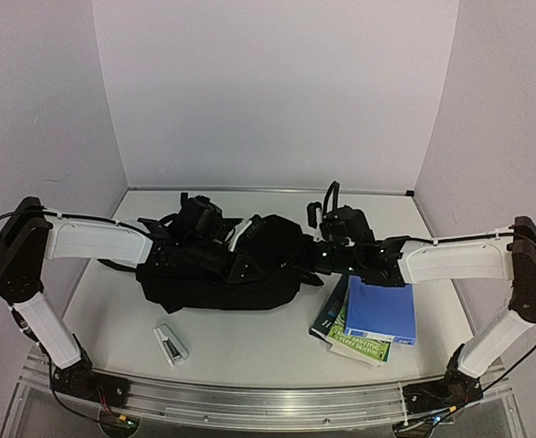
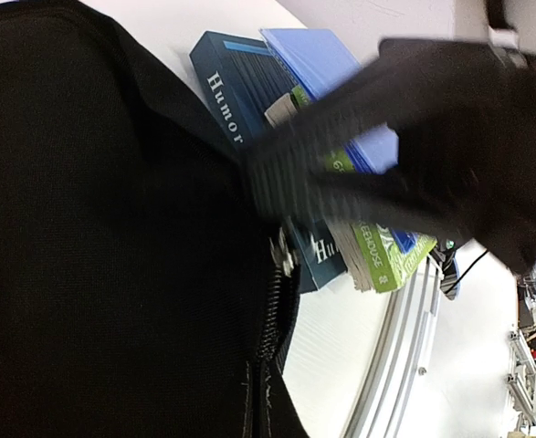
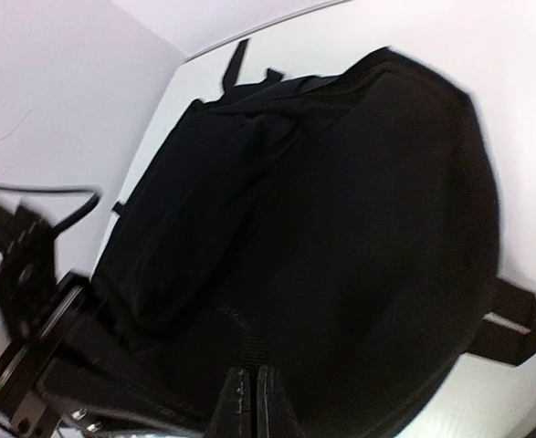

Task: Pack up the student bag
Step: Unzip the student bag at the center of the board.

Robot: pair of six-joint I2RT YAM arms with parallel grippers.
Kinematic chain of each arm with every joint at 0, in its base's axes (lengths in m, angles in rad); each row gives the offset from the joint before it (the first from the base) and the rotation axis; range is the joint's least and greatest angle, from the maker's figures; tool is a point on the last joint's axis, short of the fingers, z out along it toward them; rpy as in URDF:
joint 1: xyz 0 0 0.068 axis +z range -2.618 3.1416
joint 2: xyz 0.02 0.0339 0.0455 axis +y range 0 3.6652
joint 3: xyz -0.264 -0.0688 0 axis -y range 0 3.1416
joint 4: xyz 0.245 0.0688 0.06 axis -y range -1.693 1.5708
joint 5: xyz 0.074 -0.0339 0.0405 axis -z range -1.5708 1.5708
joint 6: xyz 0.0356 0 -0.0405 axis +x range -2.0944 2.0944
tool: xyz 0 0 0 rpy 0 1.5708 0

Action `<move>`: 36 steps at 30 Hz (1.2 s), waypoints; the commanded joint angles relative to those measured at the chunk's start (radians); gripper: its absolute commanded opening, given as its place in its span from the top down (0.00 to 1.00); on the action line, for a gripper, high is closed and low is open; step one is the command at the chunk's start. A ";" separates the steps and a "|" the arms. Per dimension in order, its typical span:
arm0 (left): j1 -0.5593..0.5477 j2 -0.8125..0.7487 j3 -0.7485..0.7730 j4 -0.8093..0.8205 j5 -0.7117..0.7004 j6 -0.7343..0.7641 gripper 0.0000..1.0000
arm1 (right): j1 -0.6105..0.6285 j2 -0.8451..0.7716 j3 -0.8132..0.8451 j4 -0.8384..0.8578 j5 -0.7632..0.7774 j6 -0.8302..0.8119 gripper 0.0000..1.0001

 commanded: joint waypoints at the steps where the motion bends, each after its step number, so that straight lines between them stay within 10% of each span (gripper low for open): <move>1: -0.012 -0.100 -0.076 -0.060 0.023 -0.023 1.00 | -0.048 -0.051 0.043 0.000 0.152 -0.002 1.00; 22: -0.048 -0.447 -0.334 -0.261 -0.119 -0.202 1.00 | -0.155 0.115 0.200 -0.011 0.046 -0.166 1.00; 29: -0.048 -0.388 -0.149 -0.237 -0.227 -0.216 0.45 | -0.130 0.066 0.135 0.018 -0.125 -0.190 1.00; 36: -0.051 -0.145 0.075 -0.142 -0.199 -0.174 0.23 | -0.095 -0.003 0.054 0.035 -0.129 -0.143 1.00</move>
